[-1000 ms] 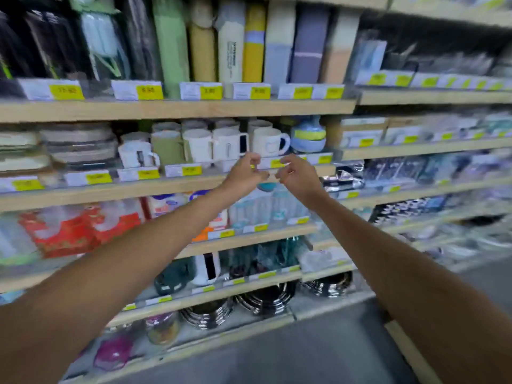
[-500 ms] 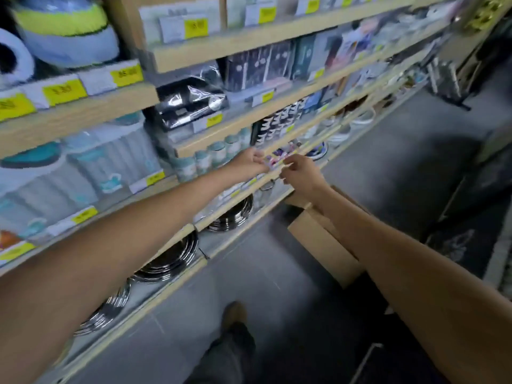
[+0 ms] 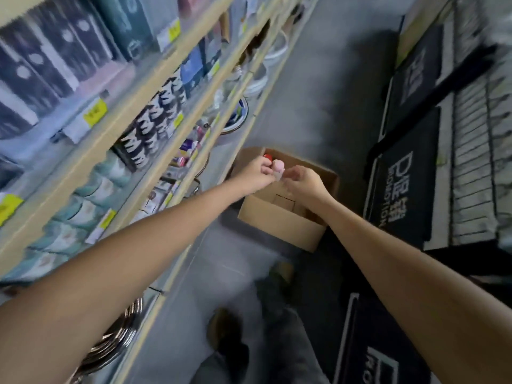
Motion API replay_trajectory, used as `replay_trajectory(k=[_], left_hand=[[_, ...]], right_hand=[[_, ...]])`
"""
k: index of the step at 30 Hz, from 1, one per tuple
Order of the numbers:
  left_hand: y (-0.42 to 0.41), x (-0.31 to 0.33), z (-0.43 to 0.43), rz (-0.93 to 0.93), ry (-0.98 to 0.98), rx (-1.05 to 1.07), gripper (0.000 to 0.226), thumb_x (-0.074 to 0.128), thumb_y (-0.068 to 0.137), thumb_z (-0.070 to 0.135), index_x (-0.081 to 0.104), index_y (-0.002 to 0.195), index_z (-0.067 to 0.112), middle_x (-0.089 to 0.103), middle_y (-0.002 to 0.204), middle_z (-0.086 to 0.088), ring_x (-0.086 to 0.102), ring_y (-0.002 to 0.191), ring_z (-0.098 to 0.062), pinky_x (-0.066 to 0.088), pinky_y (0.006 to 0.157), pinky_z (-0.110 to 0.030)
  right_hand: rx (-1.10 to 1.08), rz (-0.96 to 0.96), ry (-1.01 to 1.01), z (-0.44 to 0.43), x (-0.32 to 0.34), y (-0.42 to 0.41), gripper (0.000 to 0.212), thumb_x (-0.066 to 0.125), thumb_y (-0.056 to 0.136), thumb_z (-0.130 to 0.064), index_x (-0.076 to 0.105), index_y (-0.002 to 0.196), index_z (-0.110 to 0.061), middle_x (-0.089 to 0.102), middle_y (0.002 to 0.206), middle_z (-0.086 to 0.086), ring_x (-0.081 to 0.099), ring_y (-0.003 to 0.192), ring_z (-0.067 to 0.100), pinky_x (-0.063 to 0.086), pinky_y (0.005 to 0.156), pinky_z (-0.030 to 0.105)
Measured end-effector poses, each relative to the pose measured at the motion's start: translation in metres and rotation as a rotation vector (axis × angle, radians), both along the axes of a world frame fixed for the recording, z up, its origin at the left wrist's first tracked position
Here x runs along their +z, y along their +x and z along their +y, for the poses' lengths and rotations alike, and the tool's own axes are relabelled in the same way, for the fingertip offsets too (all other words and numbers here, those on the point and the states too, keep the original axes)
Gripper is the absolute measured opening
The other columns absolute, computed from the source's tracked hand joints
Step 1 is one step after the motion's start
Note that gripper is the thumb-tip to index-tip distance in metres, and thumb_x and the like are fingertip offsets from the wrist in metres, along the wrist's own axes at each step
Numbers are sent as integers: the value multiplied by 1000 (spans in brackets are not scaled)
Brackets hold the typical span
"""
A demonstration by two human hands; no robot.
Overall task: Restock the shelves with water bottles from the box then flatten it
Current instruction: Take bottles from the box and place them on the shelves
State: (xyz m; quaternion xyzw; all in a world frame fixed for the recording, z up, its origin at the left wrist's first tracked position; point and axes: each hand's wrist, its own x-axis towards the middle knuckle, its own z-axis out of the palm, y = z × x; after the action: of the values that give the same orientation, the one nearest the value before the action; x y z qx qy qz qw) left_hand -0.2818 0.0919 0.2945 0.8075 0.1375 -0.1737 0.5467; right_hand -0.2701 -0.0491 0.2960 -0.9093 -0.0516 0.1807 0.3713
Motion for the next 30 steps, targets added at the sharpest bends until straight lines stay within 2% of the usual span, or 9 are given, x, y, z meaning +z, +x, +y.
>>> replay_trajectory(k=[2, 6, 8, 10, 15, 17, 22, 26, 30], left_hand=[[35, -8, -21, -10, 24, -65, 40, 49, 91, -5, 33, 68, 24, 38, 71, 7, 39, 58, 0, 34, 51, -4], [110, -31, -51, 40, 137, -166, 39, 46, 88, -5, 33, 70, 28, 34, 73, 8, 35, 71, -8, 24, 51, -11], [131, -43, -55, 98, 166, -205, 20, 52, 88, 2, 48, 94, 21, 45, 90, 3, 44, 85, -14, 33, 61, -15], [166, -54, -64, 179, 189, -223, 39, 56, 88, 8, 45, 124, 15, 47, 103, 1, 48, 95, -16, 38, 70, -22], [234, -80, -75, 272, 149, -113, 55, 57, 86, 11, 38, 137, 16, 44, 139, -6, 50, 119, -22, 44, 92, -30], [259, -101, -76, 283, 153, -85, 58, 56, 87, 11, 35, 140, 17, 41, 141, -6, 51, 114, -20, 45, 83, -29], [288, -159, -75, 259, 150, -15, 57, 57, 88, 8, 35, 140, 19, 44, 139, -5, 48, 122, -23, 42, 102, -36], [329, -231, -64, 291, 124, -17, 59, 58, 89, 9, 33, 140, 22, 42, 140, -2, 46, 120, -16, 44, 99, -36], [364, -309, -51, 337, 79, -20, 68, 61, 87, 9, 25, 144, 17, 39, 142, -2, 42, 127, -19, 39, 99, -31]], right_hand=[[-57, 31, 34, -15, -10, 31, 21, 57, 91, -16, 61, 105, -1, 66, 92, 8, 62, 81, 22, 56, 81, 39], [-132, 89, 62, -46, -32, 108, 25, 53, 94, -22, 61, 112, -6, 64, 97, 7, 62, 88, 21, 54, 87, 42], [-141, 125, 66, -57, -42, 131, 30, 53, 93, -24, 59, 116, -6, 65, 100, 9, 63, 91, 24, 54, 87, 43], [-182, 199, 80, -73, -51, 169, 32, 54, 92, -24, 58, 118, -6, 66, 100, 10, 63, 89, 25, 54, 85, 41], [-213, 331, 96, -97, -71, 250, 20, 57, 87, -20, 57, 104, -11, 63, 83, 4, 64, 92, 27, 54, 87, 43], [-218, 339, 87, -99, -90, 280, 16, 56, 86, -18, 55, 101, -12, 61, 80, 2, 65, 91, 27, 54, 87, 42], [-211, 404, 66, -88, -142, 327, 35, 54, 87, -16, 54, 121, -8, 61, 90, 6, 61, 76, 18, 54, 74, 33], [-211, 435, 53, -70, -210, 371, 38, 58, 86, -20, 54, 122, -8, 63, 106, 10, 61, 99, 29, 51, 90, 46], [-283, 462, 51, -59, -291, 395, 45, 58, 87, -17, 49, 131, -12, 60, 121, 8, 58, 109, 24, 48, 96, 39]])
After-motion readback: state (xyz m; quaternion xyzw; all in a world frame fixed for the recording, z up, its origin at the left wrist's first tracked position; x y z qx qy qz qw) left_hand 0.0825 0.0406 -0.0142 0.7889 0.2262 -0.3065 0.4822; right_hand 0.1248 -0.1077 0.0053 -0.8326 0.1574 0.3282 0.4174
